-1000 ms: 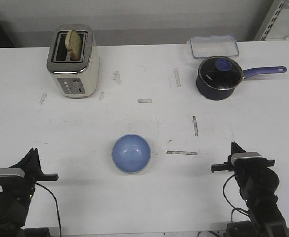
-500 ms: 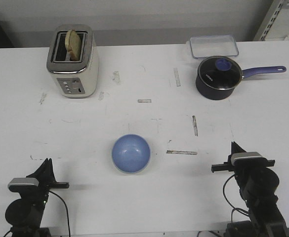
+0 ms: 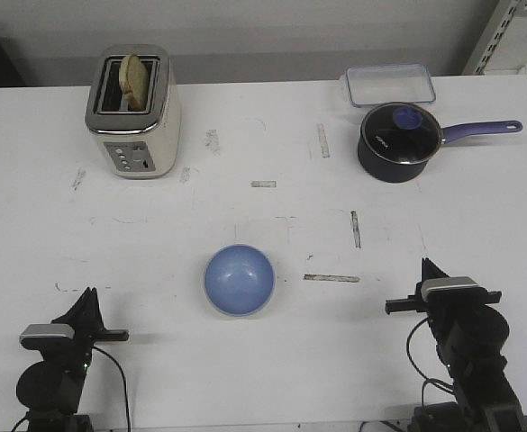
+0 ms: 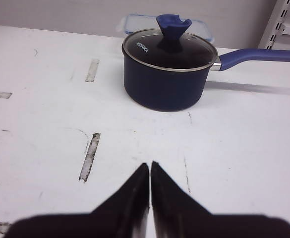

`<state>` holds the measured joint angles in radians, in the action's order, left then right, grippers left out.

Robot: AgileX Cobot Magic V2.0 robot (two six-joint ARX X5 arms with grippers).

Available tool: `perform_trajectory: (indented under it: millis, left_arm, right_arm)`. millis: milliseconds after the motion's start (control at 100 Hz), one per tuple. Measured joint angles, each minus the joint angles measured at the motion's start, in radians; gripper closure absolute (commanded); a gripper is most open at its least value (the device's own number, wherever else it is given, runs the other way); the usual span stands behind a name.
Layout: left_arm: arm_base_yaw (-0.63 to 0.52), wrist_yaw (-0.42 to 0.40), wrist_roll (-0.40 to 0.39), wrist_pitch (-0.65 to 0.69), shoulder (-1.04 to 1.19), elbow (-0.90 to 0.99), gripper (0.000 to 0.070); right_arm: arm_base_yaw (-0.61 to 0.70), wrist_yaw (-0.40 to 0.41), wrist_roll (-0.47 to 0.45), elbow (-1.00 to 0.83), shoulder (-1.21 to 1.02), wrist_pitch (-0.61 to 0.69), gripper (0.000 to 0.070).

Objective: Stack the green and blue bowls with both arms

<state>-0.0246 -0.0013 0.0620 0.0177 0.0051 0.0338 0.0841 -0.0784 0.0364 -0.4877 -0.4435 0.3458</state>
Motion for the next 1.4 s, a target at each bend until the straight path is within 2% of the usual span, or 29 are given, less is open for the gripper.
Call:
perform_trajectory:
  millis: [590, 770, 970, 1180, 1310, 1340, 1400]
  left_arm:
    - [0.000, 0.000, 0.000, 0.000, 0.000, 0.000, 0.0698]
    - [0.000, 0.000, 0.000, 0.000, 0.000, 0.000, 0.0698]
    - [0.000, 0.000, 0.000, 0.000, 0.000, 0.000, 0.0698]
    - [0.000, 0.000, 0.000, 0.000, 0.000, 0.000, 0.0698]
    - [0.000, 0.000, 0.000, -0.001, 0.000, 0.000, 0.0698]
    - [0.000, 0.000, 0.000, -0.001, 0.000, 0.000, 0.0697]
    - [0.000, 0.000, 0.000, 0.000, 0.000, 0.000, 0.0698]
  right_arm:
    - [0.000, 0.000, 0.000, 0.000, 0.000, -0.001, 0.0700]
    - [-0.013, 0.000, -0.010, 0.011, 0.014, -0.074, 0.0700]
    - [-0.091, 0.000, -0.032, 0.172, 0.069, -0.212, 0.0700]
    - [-0.114, 0.001, -0.054, 0.373, 0.279, -0.337, 0.0700]
    - [-0.114, 0.003, -0.061, 0.474, 0.431, -0.335, 0.0700]
    - [-0.114, 0.002, -0.064, 0.473, 0.445, -0.308, 0.0700]
    - [-0.114, 0.003, -0.069, 0.473, 0.441, -0.340, 0.0700]
